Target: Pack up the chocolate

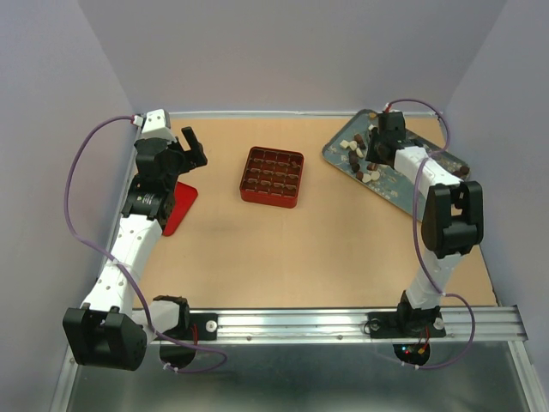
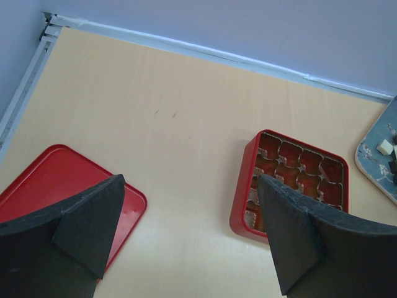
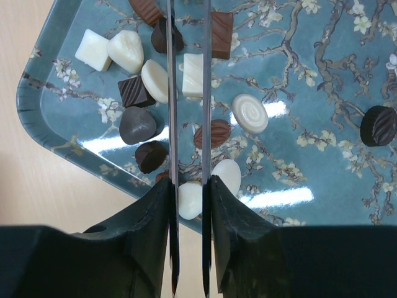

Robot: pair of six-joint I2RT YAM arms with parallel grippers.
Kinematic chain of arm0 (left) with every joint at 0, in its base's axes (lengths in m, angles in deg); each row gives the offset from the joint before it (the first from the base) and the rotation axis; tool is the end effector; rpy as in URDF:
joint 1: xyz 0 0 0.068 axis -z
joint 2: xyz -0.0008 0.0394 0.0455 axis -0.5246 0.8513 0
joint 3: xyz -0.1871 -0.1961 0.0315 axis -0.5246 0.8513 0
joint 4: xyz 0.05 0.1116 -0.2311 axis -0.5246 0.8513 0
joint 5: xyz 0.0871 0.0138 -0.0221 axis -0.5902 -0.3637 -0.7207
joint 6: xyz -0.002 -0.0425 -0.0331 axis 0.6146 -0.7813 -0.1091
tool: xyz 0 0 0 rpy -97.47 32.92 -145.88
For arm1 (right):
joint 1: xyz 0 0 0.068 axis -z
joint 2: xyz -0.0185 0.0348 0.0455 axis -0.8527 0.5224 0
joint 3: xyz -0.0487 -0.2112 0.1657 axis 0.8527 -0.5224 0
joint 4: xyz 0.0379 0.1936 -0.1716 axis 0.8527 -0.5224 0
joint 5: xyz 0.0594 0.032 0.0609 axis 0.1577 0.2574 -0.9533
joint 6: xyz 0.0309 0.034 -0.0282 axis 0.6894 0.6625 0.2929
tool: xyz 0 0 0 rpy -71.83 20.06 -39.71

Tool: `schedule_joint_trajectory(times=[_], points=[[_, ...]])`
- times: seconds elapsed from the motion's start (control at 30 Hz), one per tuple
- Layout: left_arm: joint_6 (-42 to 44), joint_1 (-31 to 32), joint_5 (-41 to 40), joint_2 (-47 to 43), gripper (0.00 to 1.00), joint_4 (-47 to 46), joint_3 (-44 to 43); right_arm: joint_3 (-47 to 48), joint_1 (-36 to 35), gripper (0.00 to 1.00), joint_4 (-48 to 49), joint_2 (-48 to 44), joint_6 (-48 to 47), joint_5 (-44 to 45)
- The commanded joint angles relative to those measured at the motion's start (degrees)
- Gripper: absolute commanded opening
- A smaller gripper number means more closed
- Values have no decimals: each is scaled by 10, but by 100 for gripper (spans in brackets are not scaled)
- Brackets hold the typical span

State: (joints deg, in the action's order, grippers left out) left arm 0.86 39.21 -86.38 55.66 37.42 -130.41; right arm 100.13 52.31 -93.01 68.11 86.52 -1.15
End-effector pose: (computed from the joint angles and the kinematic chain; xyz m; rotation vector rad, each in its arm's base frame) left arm 0.2546 -0.0304 0.3720 -0.1434 1.6819 -0.1827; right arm 0.4221 0.0379 0.2438 0.2515 2.2930 -0.0888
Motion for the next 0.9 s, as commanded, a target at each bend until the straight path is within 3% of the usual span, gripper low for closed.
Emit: schedule_joint_trajectory(times=[0.0, 0.6, 0.8, 0.87], points=[[7, 3, -3, -3, 99, -13, -33, 34, 5, 32, 28, -1, 2, -3], [6, 3, 0, -3, 99, -13, -33, -23, 4, 27, 20, -138, -20, -50], [6, 3, 0, -5, 99, -13, -32, -45, -6, 27, 11, -179, -18, -148], [6, 3, 0, -3, 99, -13, -34, -49, -38, 27, 2, -191, -18, -153]])
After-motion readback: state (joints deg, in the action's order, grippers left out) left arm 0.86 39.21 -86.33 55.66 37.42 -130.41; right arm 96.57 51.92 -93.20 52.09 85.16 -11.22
